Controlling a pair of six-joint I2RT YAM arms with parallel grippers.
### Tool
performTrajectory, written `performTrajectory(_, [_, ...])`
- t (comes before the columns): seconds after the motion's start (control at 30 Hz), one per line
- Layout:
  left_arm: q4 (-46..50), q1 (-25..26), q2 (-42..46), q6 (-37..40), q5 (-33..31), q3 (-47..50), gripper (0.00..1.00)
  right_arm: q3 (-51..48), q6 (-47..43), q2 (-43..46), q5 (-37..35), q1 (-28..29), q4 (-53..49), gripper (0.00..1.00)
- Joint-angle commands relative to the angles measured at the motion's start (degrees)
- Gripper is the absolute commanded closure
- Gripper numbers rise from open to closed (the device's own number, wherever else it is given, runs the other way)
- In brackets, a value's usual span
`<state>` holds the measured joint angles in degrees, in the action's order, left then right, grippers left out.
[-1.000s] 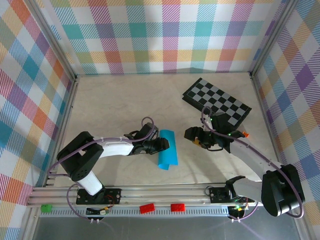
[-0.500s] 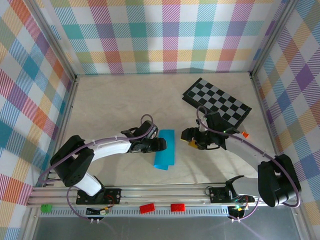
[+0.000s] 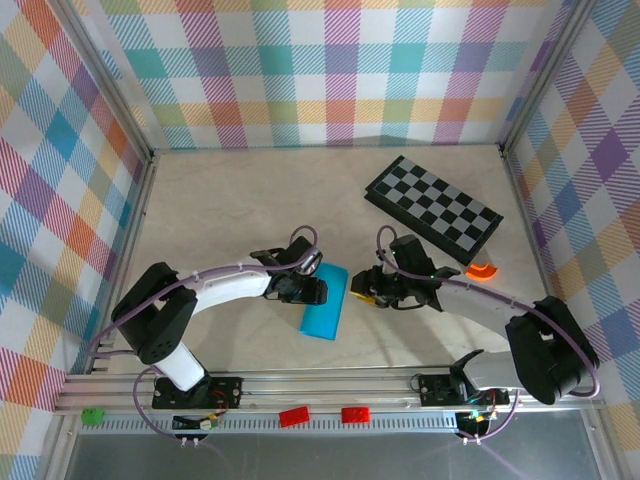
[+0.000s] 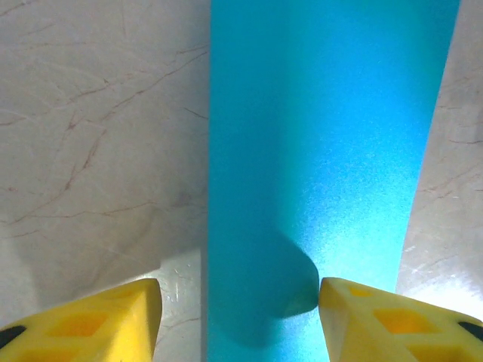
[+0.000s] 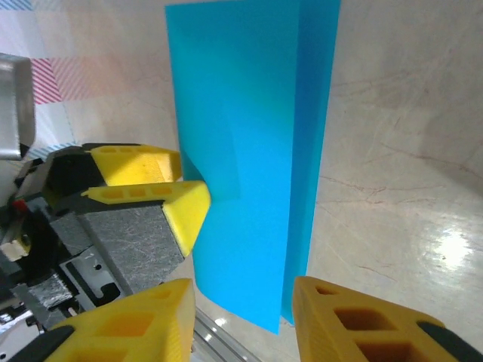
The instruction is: Fold a paper plane with a square sheet of paper (pick it up from the middle)
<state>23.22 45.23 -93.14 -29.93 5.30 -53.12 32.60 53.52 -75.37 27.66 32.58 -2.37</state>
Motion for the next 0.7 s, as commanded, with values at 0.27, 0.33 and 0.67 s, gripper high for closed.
performTrajectory(0.27, [0.7, -0.1, -3.9, 1.0, 0.6, -1.7, 0.43, 0.2, 6.6, -6.9, -1.9, 3.2, 10.0, 0.79])
performTrajectory(0.33, [0.9, -0.1, -4.2, 1.5, 0.4, -1.7, 0.43, 0.9, 7.1, -8.4, -2.6, 4.0, 9.9, 0.82])
performTrajectory(0.67, [0.0, -0.1, -5.2, 2.2, 1.3, -1.4, 0.42, 4.7, 10.2, -16.8, -4.8, 6.8, 13.3, 0.92])
